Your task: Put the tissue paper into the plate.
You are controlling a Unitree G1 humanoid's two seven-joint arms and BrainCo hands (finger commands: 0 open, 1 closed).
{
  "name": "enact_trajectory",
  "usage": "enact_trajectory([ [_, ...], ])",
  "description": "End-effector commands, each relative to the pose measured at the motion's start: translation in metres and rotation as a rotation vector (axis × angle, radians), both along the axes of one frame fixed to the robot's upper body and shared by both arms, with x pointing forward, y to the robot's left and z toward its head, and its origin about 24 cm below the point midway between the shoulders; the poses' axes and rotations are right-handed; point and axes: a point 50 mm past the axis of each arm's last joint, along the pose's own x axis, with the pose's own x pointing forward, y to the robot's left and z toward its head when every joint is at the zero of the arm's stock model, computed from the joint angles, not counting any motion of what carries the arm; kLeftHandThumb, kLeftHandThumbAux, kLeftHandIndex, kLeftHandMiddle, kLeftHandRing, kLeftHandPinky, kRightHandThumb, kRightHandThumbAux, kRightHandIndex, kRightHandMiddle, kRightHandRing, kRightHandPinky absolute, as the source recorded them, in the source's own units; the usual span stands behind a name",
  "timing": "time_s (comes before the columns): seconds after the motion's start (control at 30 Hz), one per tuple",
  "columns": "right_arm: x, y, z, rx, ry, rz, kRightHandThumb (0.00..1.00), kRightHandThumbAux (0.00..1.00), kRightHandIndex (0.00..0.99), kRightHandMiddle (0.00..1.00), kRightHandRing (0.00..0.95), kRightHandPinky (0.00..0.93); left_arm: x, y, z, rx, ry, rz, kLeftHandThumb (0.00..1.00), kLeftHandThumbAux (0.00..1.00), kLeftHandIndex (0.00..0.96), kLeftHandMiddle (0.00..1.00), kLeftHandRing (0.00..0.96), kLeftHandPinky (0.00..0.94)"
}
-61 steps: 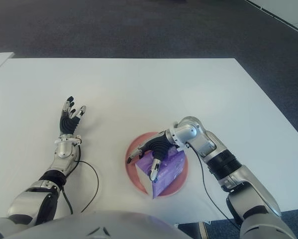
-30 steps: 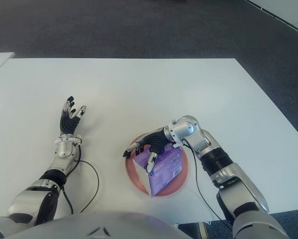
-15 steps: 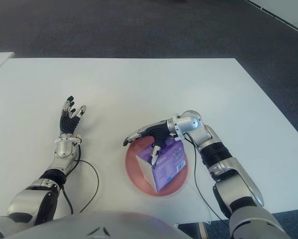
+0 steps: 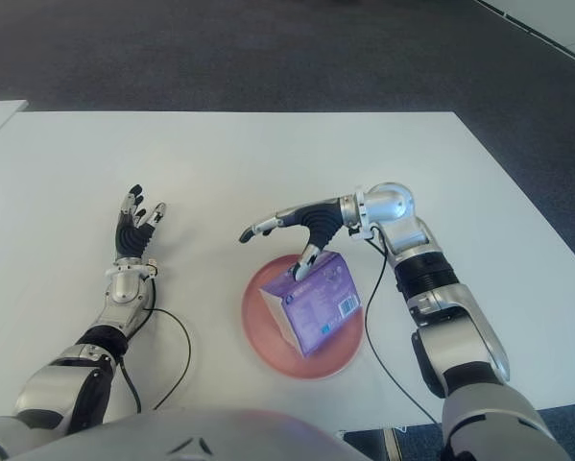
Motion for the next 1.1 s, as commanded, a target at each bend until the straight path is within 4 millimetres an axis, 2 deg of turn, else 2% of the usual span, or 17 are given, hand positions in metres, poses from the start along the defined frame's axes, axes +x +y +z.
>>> enact_trajectory([
  [0.03,-0.001,-0.001,0.011,0.024,-0.046,0.016,0.142,0.472,0.000,0.000,0.000,0.051,-0.034,-0.002,-0.036,-0.016,0.175,0.018,0.047,0.561,0.001,0.000,0.000,0.000],
  [0.2,-0.002,0.000,0.022,0.028,-0.105,0.017,0.164,0.478,0.000,0.000,0.000,0.066,-0.034,-0.002,-0.037,-0.018,0.179,0.021,0.046,0.563,0.002,0.000,0.000,0.000],
  [0.47,-0.003,-0.003,0.032,0.008,-0.098,-0.044,0.177,0.505,0.000,0.000,0.000,0.074,-0.034,-0.002,-0.037,-0.010,0.179,0.017,0.041,0.563,0.001,0.000,0.000,0.000],
  [0.63,-0.003,-0.003,0.035,-0.012,-0.077,-0.079,0.156,0.534,0.000,0.000,0.000,0.017,-0.034,-0.002,-0.037,-0.009,0.188,0.012,0.037,0.563,0.000,0.000,0.000,0.000],
  [0.83,-0.004,0.001,0.039,0.029,-0.091,-0.055,0.128,0.572,0.000,0.000,0.000,0.002,-0.034,-0.002,-0.038,-0.014,0.190,0.016,0.032,0.562,0.000,0.000,0.000,0.000],
  [1.1,-0.001,-0.001,0.041,0.118,-0.002,-0.101,0.131,0.576,0.000,0.000,0.000,0.000,-0.034,-0.002,-0.037,-0.018,0.185,0.019,0.029,0.576,0.001,0.000,0.000,0.000],
])
